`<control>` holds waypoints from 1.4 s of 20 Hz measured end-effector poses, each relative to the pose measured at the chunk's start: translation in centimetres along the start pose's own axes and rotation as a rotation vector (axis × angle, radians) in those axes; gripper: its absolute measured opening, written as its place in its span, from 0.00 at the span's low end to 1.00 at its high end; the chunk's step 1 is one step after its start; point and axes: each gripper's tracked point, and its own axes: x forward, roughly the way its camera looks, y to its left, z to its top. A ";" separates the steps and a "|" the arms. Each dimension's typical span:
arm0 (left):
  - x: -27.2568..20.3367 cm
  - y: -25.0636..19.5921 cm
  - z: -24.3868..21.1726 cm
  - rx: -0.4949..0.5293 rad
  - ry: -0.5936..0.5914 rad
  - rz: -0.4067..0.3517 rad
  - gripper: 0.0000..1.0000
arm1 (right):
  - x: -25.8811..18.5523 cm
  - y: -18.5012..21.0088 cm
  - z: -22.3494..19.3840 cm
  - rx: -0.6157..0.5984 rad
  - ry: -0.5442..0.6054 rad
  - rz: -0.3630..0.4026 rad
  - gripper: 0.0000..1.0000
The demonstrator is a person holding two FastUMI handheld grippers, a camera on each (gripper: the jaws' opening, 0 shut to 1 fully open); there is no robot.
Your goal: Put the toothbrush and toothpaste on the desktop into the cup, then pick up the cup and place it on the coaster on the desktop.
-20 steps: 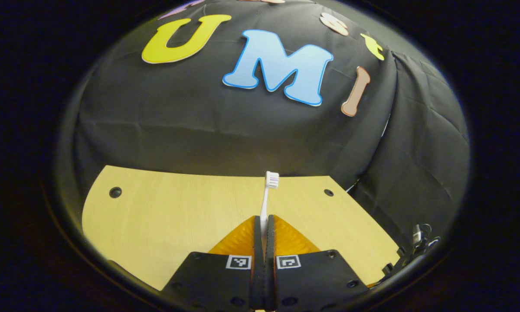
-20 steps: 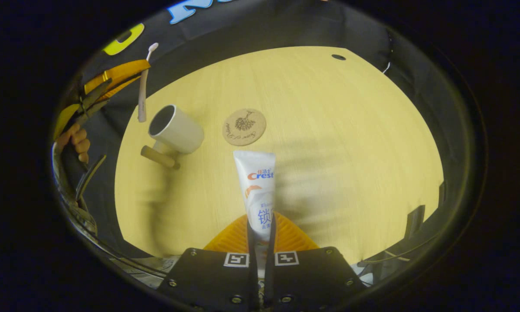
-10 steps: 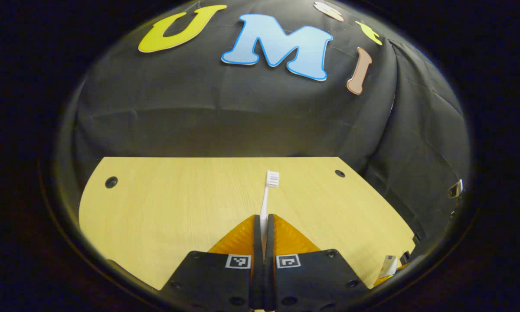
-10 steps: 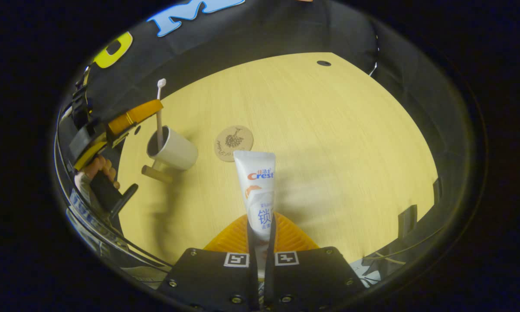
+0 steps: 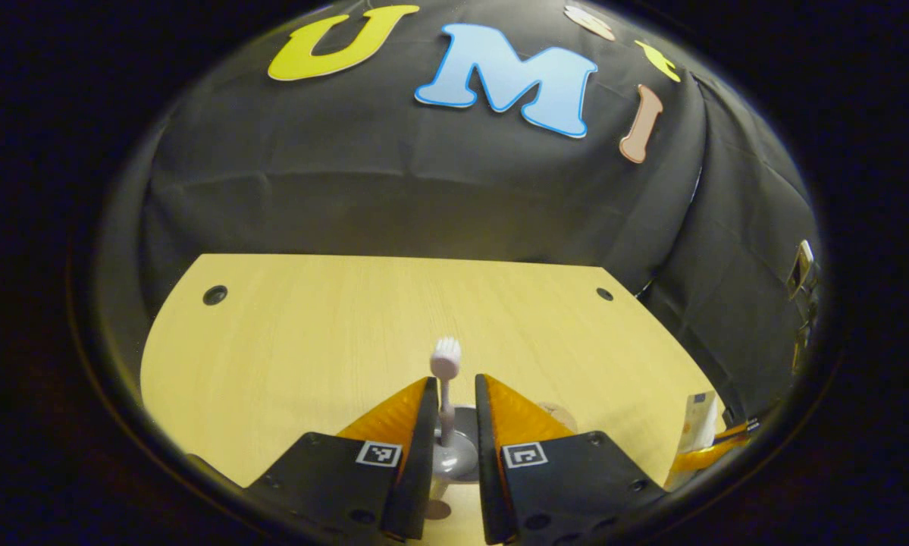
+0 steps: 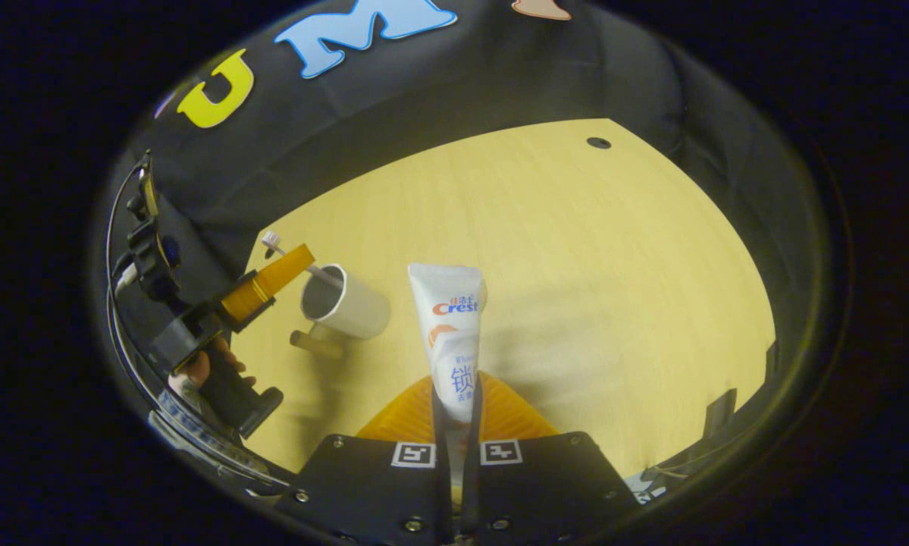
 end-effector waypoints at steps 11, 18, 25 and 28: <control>-9.0 3.0 -2.5 -0.034 0.012 0.038 0.32 | 3.2 8.7 6.0 -0.025 -0.093 0.151 0.07; -16.5 9.0 -3.8 -0.095 -0.017 0.180 0.32 | 6.5 15.0 9.4 -0.074 -0.138 0.230 0.07; -23.9 13.9 -6.2 -0.159 -0.027 0.342 0.32 | 10.5 17.6 12.8 -0.180 -0.233 0.202 0.07; -25.6 15.4 -6.4 -0.181 -0.025 0.391 0.34 | 11.2 17.3 12.4 -0.259 -0.280 0.174 0.07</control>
